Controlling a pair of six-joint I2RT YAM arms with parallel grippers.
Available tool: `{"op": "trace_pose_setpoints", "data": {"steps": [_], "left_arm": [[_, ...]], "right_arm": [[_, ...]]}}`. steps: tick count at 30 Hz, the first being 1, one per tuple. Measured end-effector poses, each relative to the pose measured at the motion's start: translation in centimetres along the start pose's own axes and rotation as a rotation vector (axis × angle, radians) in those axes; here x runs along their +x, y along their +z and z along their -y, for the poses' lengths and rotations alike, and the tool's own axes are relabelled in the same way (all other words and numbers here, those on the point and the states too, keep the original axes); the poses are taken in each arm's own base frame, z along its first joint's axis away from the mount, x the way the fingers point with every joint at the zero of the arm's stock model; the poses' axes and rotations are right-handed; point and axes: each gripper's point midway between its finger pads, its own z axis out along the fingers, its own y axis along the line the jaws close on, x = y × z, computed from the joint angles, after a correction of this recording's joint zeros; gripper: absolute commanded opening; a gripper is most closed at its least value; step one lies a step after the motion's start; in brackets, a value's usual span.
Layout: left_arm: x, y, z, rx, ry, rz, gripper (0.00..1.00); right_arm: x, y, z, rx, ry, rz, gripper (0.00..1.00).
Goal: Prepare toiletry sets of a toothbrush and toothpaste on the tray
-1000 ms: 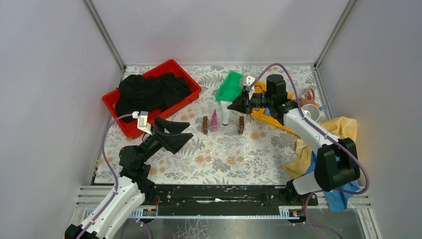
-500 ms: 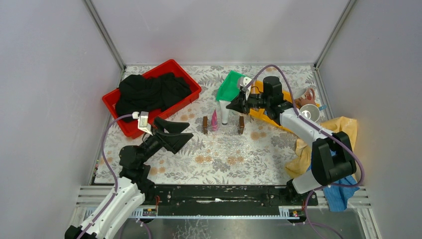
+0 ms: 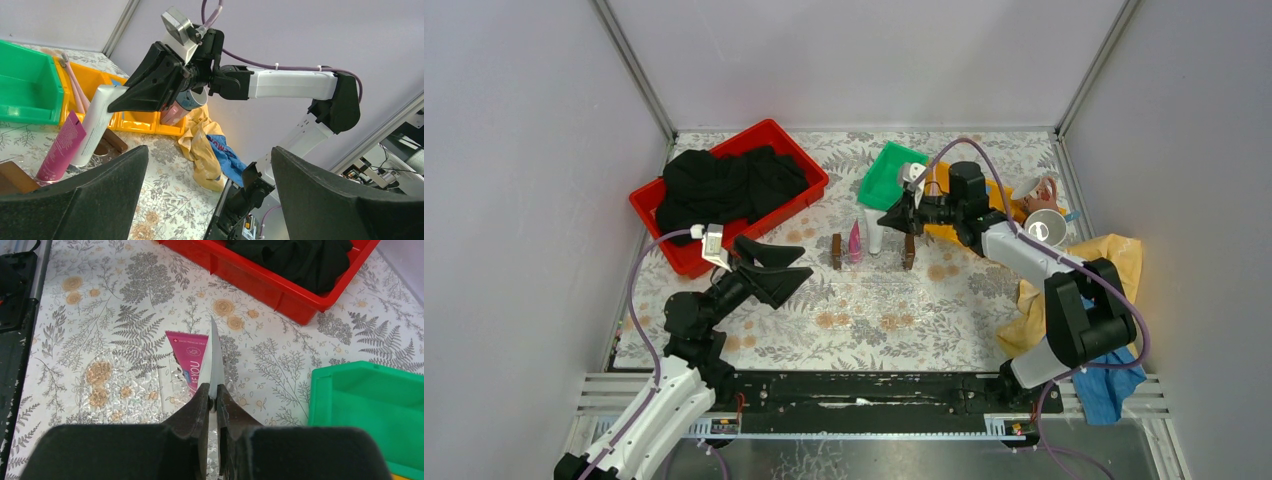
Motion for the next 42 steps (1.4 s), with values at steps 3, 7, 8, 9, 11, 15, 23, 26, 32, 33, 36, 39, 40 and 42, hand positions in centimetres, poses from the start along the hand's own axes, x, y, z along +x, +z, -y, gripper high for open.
{"op": "trace_pose_setpoints", "data": {"steps": [3, 7, 8, 9, 11, 15, 23, 26, 32, 33, 36, 39, 40, 42], "left_arm": [[0.0, 0.0, 0.0, -0.001, 0.000, -0.001, 1.00], [0.1, 0.0, -0.1, -0.004, -0.002, -0.003, 1.00], [0.1, 0.0, -0.1, -0.004, -0.002, -0.003, 1.00], [0.1, 0.0, -0.1, -0.004, -0.002, -0.003, 1.00], [0.1, 0.0, -0.1, -0.004, -0.002, -0.003, 1.00], [0.1, 0.0, -0.1, -0.003, 0.000, -0.002, 1.00], [0.3, -0.5, 0.0, -0.018, 0.012, -0.013, 1.00], [0.2, -0.6, 0.0, -0.029, 0.013, -0.014, 1.00], [0.2, -0.8, -0.5, -0.083, -0.009, -0.026, 1.00], [0.2, -0.8, -0.5, -0.088, -0.011, -0.024, 1.00], [-0.3, -1.0, -0.3, -0.100, -0.012, 0.000, 1.00], [-0.9, -1.4, -0.1, -0.115, -0.018, 0.036, 1.00], [-1.1, -1.5, -0.1, -0.118, -0.017, 0.045, 1.00], [-1.6, -1.8, 0.2, -0.119, -0.008, 0.073, 1.00]], "right_arm": [[0.8, 0.4, 0.0, 0.005, 0.005, -0.010, 0.11], [2.1, 0.9, -0.2, 0.008, 0.018, -0.025, 0.17], [2.4, 1.0, -0.2, 0.011, 0.020, -0.029, 0.23], [2.7, 1.0, -0.2, 0.013, 0.024, -0.034, 0.29], [3.0, 1.1, -0.3, 0.012, 0.029, -0.037, 0.43], [3.3, 1.0, -0.5, 0.016, 0.028, -0.038, 0.68], [-1.5, -1.6, -0.9, 0.052, 0.006, -0.029, 0.81], [-3.8, -3.6, -0.6, 0.075, 0.006, -0.018, 0.83], [-4.6, -8.2, 0.4, 0.159, 0.117, -0.066, 0.85], [-4.3, -8.8, 0.4, 0.171, 0.140, -0.078, 0.86], [-3.2, -10.4, 0.4, 0.214, 0.224, -0.114, 0.87], [-2.9, -11.8, 0.7, 0.256, 0.285, -0.112, 0.87], [-2.9, -12.2, 0.9, 0.273, 0.303, -0.107, 0.87], [-2.9, -13.0, 1.3, 0.301, 0.329, -0.097, 0.87]]}}
